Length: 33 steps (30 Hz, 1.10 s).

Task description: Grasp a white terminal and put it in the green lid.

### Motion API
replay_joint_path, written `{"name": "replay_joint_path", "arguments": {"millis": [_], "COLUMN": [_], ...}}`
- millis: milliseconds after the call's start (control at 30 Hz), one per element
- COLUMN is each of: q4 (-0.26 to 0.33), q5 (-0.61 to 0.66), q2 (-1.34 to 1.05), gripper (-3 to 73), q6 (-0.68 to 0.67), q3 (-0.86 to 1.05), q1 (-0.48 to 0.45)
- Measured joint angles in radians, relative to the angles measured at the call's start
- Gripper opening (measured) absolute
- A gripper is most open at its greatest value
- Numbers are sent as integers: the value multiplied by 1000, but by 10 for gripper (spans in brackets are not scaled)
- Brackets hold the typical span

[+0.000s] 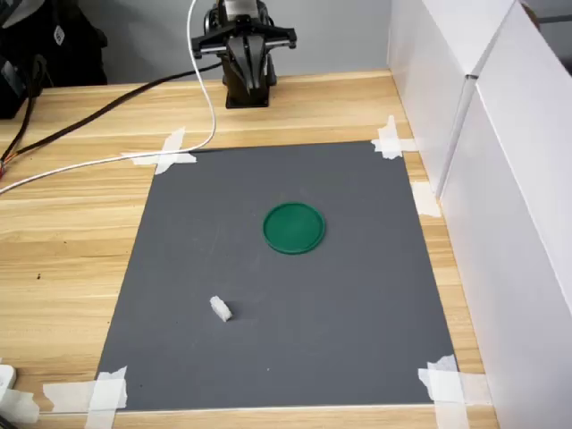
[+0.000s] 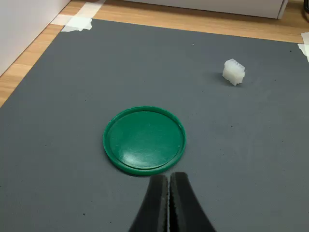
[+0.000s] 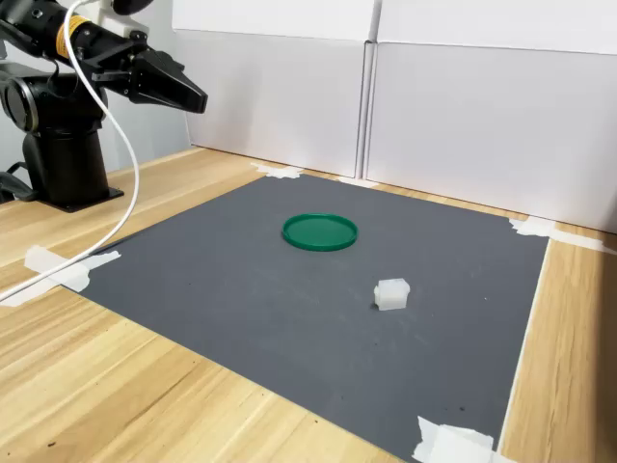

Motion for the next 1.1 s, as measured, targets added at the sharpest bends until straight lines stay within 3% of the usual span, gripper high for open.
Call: {"name": "replay_joint_path", "arguments": {"millis": [700,1100], "q4": [0,-29], "q5": [0,0], "q2": [10,371], "gripper": [-17,-17], "q6": [0,0], "q3": [0,-230], "q1": [0,0]}}
